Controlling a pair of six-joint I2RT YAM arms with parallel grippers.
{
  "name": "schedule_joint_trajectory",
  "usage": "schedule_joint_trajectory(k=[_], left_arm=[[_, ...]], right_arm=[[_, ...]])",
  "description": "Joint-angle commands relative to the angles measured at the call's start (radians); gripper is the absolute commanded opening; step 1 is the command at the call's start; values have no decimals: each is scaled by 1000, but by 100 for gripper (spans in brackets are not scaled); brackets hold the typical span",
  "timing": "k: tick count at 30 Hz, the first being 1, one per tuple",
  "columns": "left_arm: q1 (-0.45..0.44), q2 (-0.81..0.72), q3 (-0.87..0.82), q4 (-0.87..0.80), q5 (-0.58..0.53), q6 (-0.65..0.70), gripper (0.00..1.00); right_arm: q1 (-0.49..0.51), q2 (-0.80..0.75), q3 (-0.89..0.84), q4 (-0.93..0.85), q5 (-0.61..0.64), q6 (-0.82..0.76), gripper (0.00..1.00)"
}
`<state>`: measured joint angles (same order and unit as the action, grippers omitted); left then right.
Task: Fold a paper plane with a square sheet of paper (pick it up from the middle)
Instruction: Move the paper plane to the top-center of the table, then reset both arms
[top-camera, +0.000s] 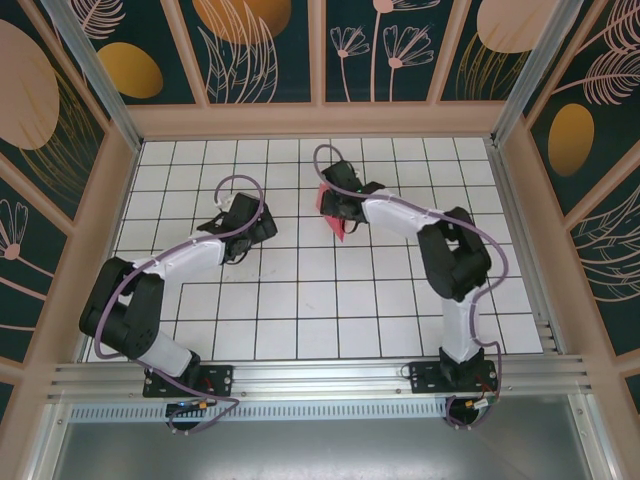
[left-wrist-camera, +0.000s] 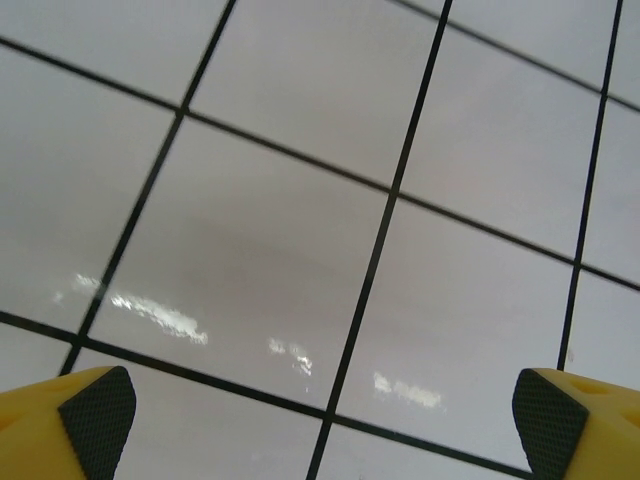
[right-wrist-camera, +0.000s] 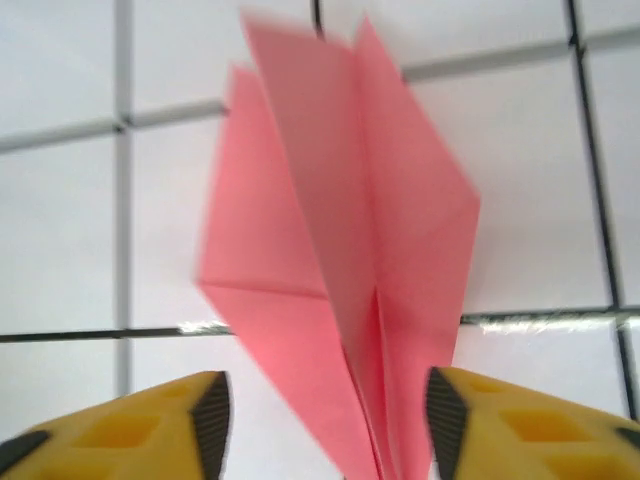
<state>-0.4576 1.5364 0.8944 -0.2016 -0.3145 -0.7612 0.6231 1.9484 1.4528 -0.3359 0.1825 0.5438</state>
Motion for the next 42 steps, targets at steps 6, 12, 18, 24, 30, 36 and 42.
schedule_joint_trajectory(k=[6,12,18,24,30,36,42], left_arm=[[19,-161,-13,75,-250,201,99],[75,-307,-184,258,-485,323,98],[219,-358,-367,471,-566,329,98],[348,-330,-464,664,-498,406,98],[395,-233,-573,998,-301,530,98],[403,-190,-646,1268,-101,626,99],[411,-98,-694,1486,54,684,99]], right_arm=[[-126,-358,-221,139,124,-43,82],[-334,-592,-512,293,301,-78,99],[-529,-723,-822,598,390,-188,99],[-585,-716,-1044,978,346,-416,99],[-636,-641,-1123,1196,142,-465,99],[-674,-538,-1160,1359,-50,-452,99],[-672,-461,-1173,1455,-155,-492,99]])
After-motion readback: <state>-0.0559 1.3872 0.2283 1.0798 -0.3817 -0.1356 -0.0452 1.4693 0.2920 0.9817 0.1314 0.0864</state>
